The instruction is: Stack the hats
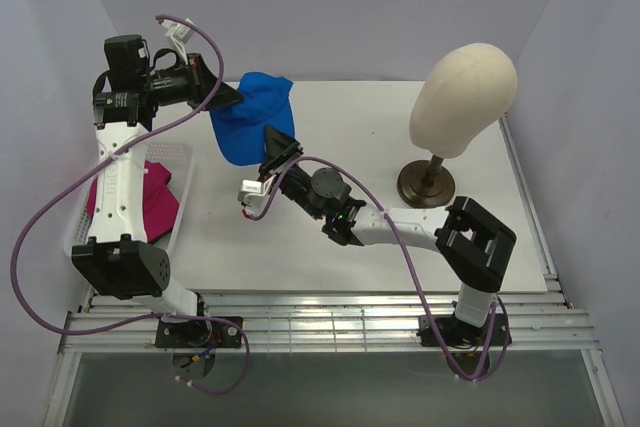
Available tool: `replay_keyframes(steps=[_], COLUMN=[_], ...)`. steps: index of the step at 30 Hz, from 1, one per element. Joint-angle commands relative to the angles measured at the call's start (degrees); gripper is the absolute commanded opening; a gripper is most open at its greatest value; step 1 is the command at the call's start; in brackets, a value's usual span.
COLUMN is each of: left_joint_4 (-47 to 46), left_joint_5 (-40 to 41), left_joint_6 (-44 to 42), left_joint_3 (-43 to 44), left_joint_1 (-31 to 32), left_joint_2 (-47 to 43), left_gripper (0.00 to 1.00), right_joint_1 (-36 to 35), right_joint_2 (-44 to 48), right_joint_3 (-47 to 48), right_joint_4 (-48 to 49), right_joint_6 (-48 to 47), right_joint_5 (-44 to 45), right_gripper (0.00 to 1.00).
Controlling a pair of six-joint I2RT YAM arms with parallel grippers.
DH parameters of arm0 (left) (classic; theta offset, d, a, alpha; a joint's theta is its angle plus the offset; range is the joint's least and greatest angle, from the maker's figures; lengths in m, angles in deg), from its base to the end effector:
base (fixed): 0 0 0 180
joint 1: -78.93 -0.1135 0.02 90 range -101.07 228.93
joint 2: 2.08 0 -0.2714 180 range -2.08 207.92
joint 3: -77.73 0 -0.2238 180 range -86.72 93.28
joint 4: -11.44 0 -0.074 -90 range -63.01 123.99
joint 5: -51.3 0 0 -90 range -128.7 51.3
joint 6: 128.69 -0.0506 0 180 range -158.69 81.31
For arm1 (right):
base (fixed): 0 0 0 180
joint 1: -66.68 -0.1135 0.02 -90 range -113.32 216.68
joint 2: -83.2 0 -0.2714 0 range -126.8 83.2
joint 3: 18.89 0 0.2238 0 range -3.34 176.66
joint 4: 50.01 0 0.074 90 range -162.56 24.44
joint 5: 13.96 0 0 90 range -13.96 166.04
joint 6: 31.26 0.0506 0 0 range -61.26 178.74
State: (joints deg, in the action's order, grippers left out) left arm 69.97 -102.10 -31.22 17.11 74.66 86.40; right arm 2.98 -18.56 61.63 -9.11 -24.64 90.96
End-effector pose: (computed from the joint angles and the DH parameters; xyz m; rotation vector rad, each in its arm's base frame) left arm 0.2930 -0.0235 0.4549 0.4901 1.8778 -1.1530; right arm 0.1887 0.3525 0.3395 -1.1162 0.5684 -0.4576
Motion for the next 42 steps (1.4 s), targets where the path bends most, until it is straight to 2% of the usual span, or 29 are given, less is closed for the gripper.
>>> replay_keyframes(steps=[1, 3, 5, 6, 7, 8, 9, 10, 11, 12, 13, 15, 16, 18, 19, 20, 22, 23, 24, 27, 28, 29, 32, 34, 35, 36, 38, 39, 42], left_joint_4=[-0.4, 0.3, 0.9, 1.6, 2.0, 2.5, 3.8, 4.6, 5.3, 6.6, 7.1, 8.0, 8.3, 8.7, 8.8, 8.9, 9.0, 9.0, 9.0, 9.1, 9.2, 9.3, 9.0, 6.1, 4.2, -1.0, -6.1, -6.5, -7.7], left_joint_5=[0.2, 3.4, 6.0, 8.9, 9.9, 11.0, 12.1, 13.6, 14.6, 15.5, 17.4, 19.5, 21.4, 23.7, 25.1, 28.0, 30.5, 31.7, 31.7, 30.5, 30.1, 28.9, 16.0, 12.6, 13.6, 15.0, 20.5, 22.5, 30.0], left_joint_6=[-1.7, -3.1, -4.2, -5.5, -6.3, -6.9, -7.1, -9.5, -10.2, -10.8, -12.1, -12.9, -13.6, -13.8, -13.9, -14.1, -14.4, -14.7, -14.9, -16.2, -16.5, -17.0, -19.1, -20.1, -20.2, -19.9, -18.8, -18.5, -17.9], left_joint_3=[-1.0, -1.3, -1.9, -2.0, -1.8, -1.6, -1.3, -0.2, 0.4, 1.1, 1.8, 4.0, 4.7, 6.9, 7.7, 8.7, 9.1, 9.0, 8.4, 6.2, 5.6, 4.9, -2.0, -10.7, -14.0, -17.1, -23.3, -23.8, -23.1], left_joint_1=[0.0, 0.0, 0.0, 0.0, 0.0, 0.1, 0.0, 0.0, 0.0, 0.0, 0.1, 0.0, 0.1, 0.1, 0.1, 0.0, 0.0, 0.0, 0.0, 0.1, 0.1, 0.0, 0.8, 7.5, 10.0, 14.3, 18.8, 23.4, 29.7], left_joint_2=[-3.4, -3.1, -2.4, -2.2, -1.9, -1.4, -1.2, -1.0, -0.7, -0.6, -0.7, -1.0, -1.2, -1.2, -1.0, -0.9, -0.8, -0.9, -0.9, -2.0, -2.9, -3.6, -7.5, -9.6, -11.7, -12.7, -13.7, -13.2, -11.0], left_gripper=[0.0, 0.0, 0.0, 0.02, 0.12, 0.38, 0.47, 0.54, 0.63, 0.67, 0.7, 0.78, 0.82, 0.86, 0.87, 0.87, 0.87, 0.87, 0.86, 0.74, 0.57, 0.5, 0.37, 0.31, 0.23, 0.23, 0.25, 0.25, 0.25], right_joint_1=[0.1, -0.2, -0.4, -0.5, -0.5, -0.4, -0.1, 0.2, 0.5, 1.4, 2.0, 4.6, 6.0, 12.6, 14.6, 16.2, 17.4, 17.4, 17.5, 17.6, 17.9, 18.5, 22.4, 23.1, 23.6, 23.6, 23.7, 23.7, 23.7], right_joint_2=[1.5, 4.5, 9.0, 10.4, 11.9, 12.9, 14.1, 14.4, 14.1, 13.6, 12.7, 8.7, 6.9, 1.7, 0.3, -2.3, -5.5, -7.7, -7.8, -5.7, -5.5, -4.9, -1.8, 0.5, 2.7, 3.6, 5.3, 5.7, 6.7], right_joint_3=[2.5, 2.4, 2.6, 3.0, 4.0, 7.9, 10.3, 12.9, 18.5, 21.4, 24.6, 34.9, 38.6, 49.0, 51.1, 52.6, 58.8, 60.9, 62.1, 61.4, 62.2, 62.6, 59.4, 56.1, 53.5, 52.8, 52.8, 52.9, 52.8], right_joint_4=[3.7, -1.4, -7.5, -16.0, -21.5, -27.5, -33.6, -46.6, -53.5, -60.9, -74.8, -87.4, -97.8, -106.9, -109.7, -113.2, -117.7, -120.8, -120.4, -116.6, -116.3, -116.0, -111.2, -105.4, -103.7, -102.1, -99.7, -99.1, -98.0], right_joint_6=[2.3, 6.5, 10.1, 15.1, 18.4, 22.3, 26.2, 33.5, 37.0, 40.2, 46.4, 53.2, 60.9, 67.0, 69.6, 75.1, 77.9, 79.0, 79.4, 81.9, 82.3, 82.9, 87.4, 90.7, 91.6, 92.4, 94.7, 95.2, 96.1], right_joint_5=[3.1, 4.4, 4.7, 4.4, 4.2, 4.5, 4.9, 4.8, 3.6, 2.8, 1.5, -1.9, -3.1, -15.4, -19.7, -16.8, -6.2, -3.1, -4.0, -3.2, -1.5, -0.4, -7.4, -8.3, -8.6, -8.3, -7.0, -6.7, -7.3], right_gripper=[0.3, 0.08, 0.08, 0.08, 0.08, 0.08, 0.08, 0.08, 0.08, 0.08, 0.08, 0.08, 0.08, 0.08, 0.08, 0.08, 0.08, 0.08, 0.08, 0.08, 0.08, 0.08, 0.08, 0.08, 0.08, 0.08, 0.08, 0.08, 0.08])
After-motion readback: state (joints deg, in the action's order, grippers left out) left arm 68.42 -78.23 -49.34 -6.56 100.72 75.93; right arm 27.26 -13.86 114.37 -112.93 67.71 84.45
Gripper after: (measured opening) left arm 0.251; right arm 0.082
